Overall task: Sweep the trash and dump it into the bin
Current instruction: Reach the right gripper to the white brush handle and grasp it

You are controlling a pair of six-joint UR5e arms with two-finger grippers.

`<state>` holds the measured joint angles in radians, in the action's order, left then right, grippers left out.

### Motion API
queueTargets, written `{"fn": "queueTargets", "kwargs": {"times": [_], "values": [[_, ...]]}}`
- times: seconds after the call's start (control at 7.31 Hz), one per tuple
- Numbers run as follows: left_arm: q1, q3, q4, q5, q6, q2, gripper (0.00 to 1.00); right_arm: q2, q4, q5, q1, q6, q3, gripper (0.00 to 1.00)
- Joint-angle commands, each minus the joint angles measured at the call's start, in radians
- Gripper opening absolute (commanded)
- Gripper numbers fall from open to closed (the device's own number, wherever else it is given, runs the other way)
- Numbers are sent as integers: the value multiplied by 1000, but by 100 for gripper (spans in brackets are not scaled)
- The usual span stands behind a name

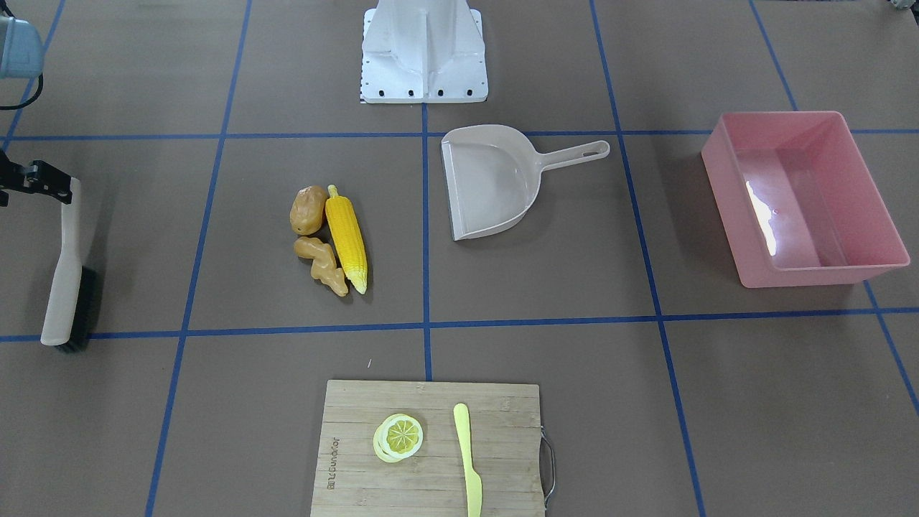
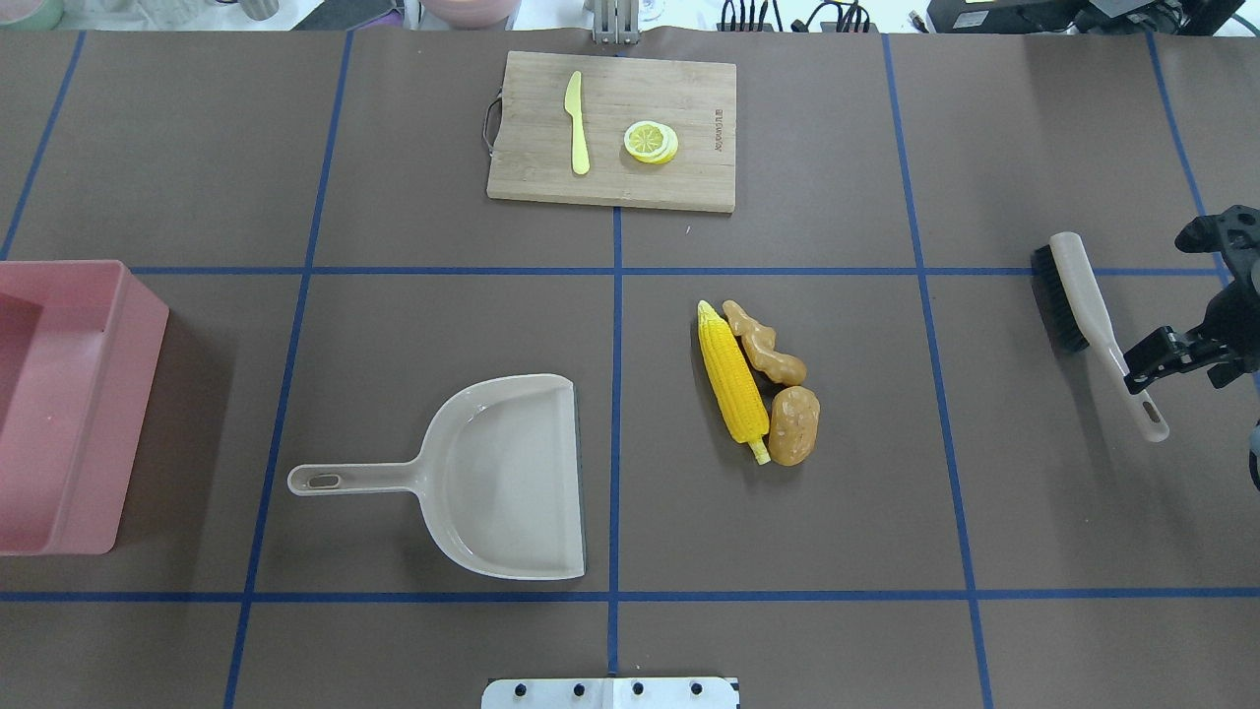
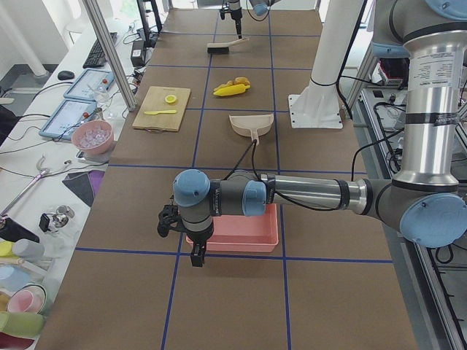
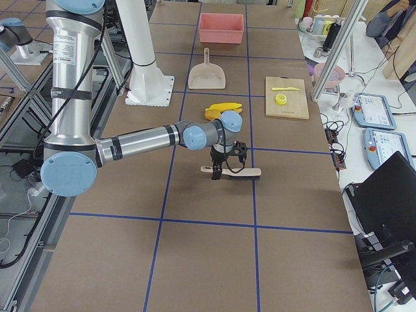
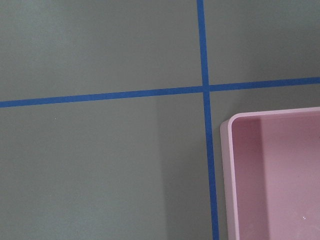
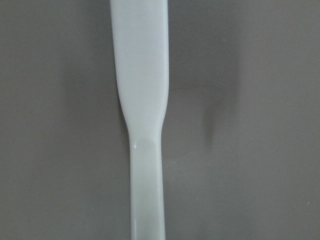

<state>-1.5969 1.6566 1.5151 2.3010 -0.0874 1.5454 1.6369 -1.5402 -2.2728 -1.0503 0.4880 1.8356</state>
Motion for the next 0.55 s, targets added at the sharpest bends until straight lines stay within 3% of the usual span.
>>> {"fn": "queueTargets", "kwargs": {"times": [0.0,0.27,0.41], "values": [[0,2,-1,0,0,1,98,-51,0,-1,27,1,-65,100],[0,2,-1,0,0,2,98,-72,0,-1,38,1,-111,100],[0,3,-1,0,-2,2,98,-72,0,1,47,0,-117,93]]}}
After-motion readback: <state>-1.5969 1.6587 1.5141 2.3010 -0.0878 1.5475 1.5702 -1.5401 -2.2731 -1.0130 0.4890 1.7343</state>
